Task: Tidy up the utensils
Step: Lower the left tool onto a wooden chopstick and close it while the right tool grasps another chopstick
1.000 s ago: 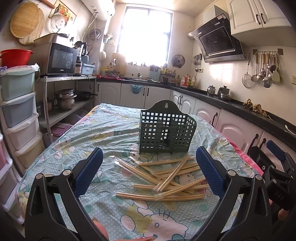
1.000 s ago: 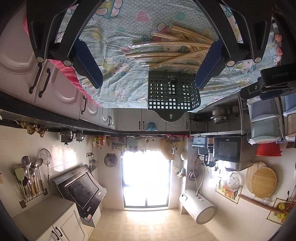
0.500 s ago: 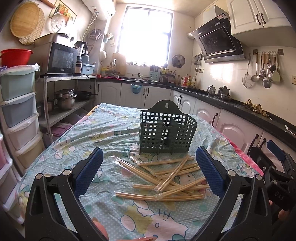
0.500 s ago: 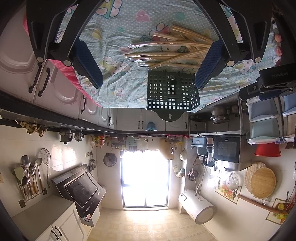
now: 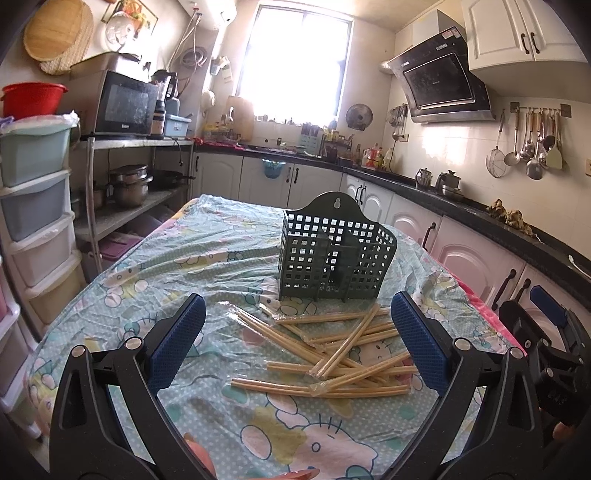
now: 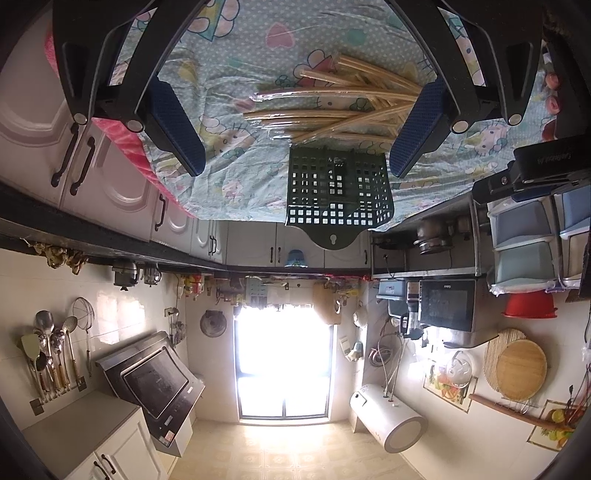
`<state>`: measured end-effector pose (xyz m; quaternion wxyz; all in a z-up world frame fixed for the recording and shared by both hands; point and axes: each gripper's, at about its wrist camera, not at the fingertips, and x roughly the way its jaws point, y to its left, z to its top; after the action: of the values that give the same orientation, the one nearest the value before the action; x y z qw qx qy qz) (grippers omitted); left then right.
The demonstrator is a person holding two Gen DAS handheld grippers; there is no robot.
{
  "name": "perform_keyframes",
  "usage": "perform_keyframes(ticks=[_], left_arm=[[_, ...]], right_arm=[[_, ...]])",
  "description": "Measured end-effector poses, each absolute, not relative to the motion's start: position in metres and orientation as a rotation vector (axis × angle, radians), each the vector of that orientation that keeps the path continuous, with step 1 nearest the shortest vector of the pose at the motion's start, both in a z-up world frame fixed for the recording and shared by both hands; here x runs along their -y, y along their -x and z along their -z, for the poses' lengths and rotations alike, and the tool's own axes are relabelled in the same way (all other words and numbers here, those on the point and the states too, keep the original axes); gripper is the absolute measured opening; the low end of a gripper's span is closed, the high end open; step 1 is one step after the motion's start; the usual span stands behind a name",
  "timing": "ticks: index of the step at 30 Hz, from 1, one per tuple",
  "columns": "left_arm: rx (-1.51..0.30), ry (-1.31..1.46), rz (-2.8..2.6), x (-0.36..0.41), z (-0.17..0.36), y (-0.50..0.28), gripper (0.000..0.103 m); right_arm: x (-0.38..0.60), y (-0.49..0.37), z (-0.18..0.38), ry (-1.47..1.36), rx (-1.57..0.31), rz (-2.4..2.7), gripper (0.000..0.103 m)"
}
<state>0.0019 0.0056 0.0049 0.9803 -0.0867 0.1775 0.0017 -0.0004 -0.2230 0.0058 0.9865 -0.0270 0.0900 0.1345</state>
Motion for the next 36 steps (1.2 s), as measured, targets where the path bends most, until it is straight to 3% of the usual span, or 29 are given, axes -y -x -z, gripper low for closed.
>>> perform_keyframes(ticks=[19,30,32,36], left_arm=[[-0.48,0.276,-0.076,-0.069,0.003,-0.025,0.093],[-0.672,0.304,-0.026,-0.084,0.032,-0.042,0.092],[-0.71,0.323,-0.012,-0.085,0.039,-0.044,0.087],[-0.793,0.347,0.024,-0.082,0.055,-0.05,0.067]], right_arm=[[0.211,-0.042,-0.006,0.066,-0.329,-0.366,0.097],[0.169,-0.05,0.017,0.318,-0.445,-0.565,0.097],[0.157,-0.048,0.026,0.394,-0.467,-0.59,0.096],[0.138,-0.042,0.045,0.52,-0.491,-0.624,0.095]])
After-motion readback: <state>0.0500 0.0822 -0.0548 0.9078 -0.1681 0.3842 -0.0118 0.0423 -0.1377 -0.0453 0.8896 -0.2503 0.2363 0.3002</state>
